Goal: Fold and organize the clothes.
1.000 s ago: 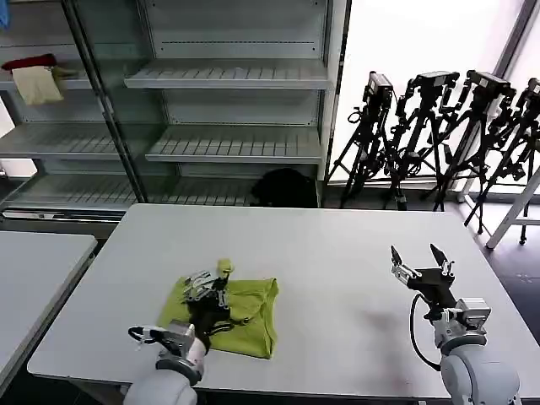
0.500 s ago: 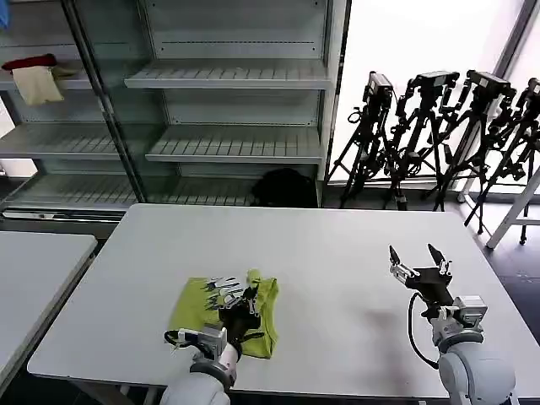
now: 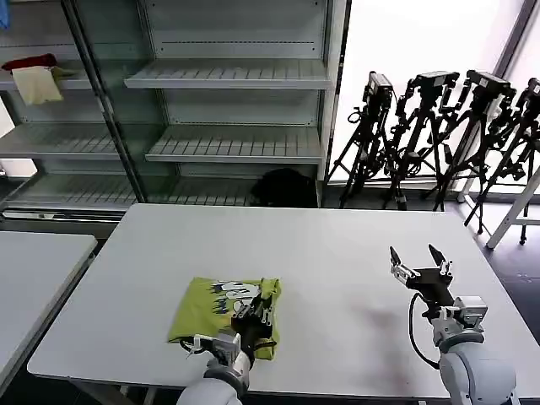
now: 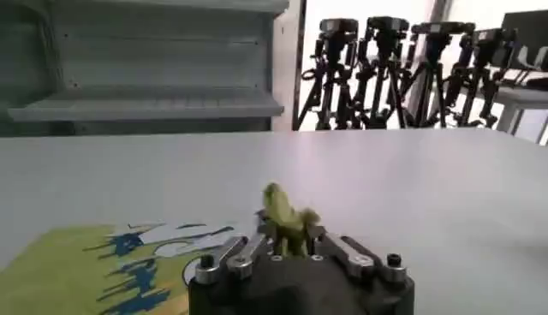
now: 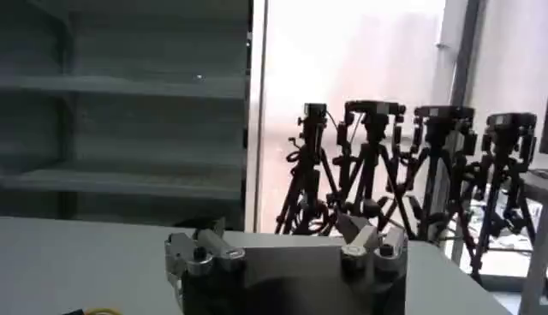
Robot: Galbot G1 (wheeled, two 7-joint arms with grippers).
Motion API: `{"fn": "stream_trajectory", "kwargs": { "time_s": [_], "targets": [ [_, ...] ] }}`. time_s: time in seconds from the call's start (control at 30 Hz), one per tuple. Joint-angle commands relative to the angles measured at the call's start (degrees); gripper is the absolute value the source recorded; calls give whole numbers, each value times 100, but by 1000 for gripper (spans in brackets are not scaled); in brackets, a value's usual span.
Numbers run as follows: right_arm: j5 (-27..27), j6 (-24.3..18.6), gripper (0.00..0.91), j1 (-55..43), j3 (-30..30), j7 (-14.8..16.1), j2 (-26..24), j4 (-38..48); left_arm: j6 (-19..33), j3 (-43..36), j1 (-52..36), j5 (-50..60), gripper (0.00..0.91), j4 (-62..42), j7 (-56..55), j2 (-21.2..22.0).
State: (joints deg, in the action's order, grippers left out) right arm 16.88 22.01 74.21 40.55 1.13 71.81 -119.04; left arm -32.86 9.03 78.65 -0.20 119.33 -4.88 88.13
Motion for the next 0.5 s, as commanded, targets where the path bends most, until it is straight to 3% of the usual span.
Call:
{"fn": "stream_trajectory", "kwargs": {
  "time_s": [0.03, 0.27, 0.4, 0.5],
  "targets": [
    [-40, -3, 907, -7, -35, 7, 15, 1, 89, -122, 104, -33, 907, 12, -14, 117],
    [-73, 5, 907, -6, -77, 6, 19, -34, 526, 40, -47, -388, 907, 367, 64, 42],
    [-68, 5, 907, 7, -67, 3, 21, -31, 607, 971, -176, -930, 907, 762, 317, -739],
    [-76, 2, 907, 31, -94, -1, 25, -39, 577, 2141, -132, -1257, 907, 768, 550, -1177]
  ]
}}
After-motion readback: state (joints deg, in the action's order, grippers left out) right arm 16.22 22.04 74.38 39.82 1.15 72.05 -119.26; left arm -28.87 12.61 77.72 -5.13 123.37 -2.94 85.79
